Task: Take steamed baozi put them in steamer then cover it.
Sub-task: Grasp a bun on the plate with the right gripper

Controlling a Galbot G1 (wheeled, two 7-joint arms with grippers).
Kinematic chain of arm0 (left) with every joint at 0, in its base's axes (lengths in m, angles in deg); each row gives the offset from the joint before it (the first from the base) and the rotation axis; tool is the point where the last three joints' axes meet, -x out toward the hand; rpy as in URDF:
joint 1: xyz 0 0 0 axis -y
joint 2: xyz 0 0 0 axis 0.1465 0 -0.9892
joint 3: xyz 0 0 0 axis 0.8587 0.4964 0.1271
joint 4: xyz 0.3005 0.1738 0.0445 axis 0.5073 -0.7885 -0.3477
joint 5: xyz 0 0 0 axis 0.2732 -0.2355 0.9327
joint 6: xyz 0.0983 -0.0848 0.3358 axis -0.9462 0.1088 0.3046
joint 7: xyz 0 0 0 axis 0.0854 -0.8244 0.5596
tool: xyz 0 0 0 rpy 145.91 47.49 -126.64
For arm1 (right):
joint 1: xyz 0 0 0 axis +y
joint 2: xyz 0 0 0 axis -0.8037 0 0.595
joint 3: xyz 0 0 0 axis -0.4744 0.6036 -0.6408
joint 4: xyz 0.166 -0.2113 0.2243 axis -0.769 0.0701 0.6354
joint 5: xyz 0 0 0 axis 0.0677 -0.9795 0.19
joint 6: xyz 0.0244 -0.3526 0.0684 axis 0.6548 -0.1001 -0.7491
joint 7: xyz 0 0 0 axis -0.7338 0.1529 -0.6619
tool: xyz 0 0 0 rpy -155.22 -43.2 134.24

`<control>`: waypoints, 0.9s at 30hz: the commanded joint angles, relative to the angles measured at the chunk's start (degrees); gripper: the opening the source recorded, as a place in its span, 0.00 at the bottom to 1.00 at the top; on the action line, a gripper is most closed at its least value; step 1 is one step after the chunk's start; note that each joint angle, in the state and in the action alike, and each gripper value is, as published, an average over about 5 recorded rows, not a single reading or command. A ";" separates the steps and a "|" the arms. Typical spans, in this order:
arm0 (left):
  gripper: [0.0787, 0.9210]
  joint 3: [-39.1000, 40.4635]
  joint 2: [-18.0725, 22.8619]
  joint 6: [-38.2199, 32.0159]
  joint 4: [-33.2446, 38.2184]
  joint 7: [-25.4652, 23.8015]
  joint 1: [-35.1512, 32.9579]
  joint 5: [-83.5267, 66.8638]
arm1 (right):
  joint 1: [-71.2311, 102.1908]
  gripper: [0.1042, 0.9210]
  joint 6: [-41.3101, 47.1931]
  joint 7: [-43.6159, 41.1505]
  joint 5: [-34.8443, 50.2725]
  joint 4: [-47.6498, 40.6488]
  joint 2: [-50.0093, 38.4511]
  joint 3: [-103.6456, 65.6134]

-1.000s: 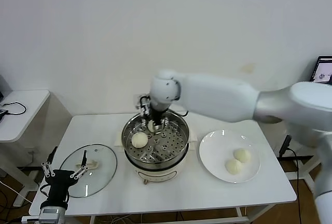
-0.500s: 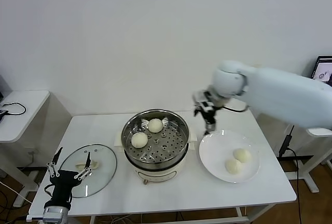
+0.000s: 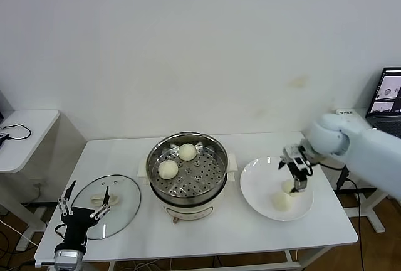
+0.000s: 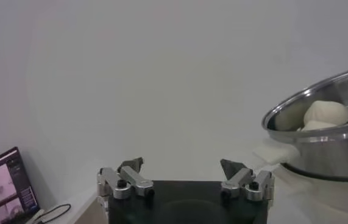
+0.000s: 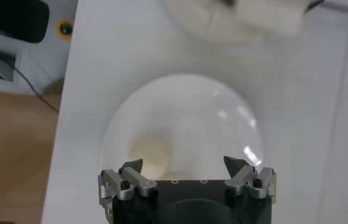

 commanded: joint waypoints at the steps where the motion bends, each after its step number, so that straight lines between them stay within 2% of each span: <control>1: 0.88 -0.05 0.33 0.06 -0.21 -0.01 -0.17 0.41 | 15.11 0.88 -1.74 1.82 -6.33 -1.40 -3.25 -8.47; 21: 0.88 -0.52 0.94 0.02 0.47 -0.06 -0.78 0.53 | 17.14 0.88 -0.36 5.52 -8.50 -7.46 5.65 -8.92; 27: 0.88 -0.48 1.11 -0.03 0.38 -0.02 -0.80 0.55 | 17.70 0.85 -0.15 5.86 -9.27 -8.32 6.30 -8.96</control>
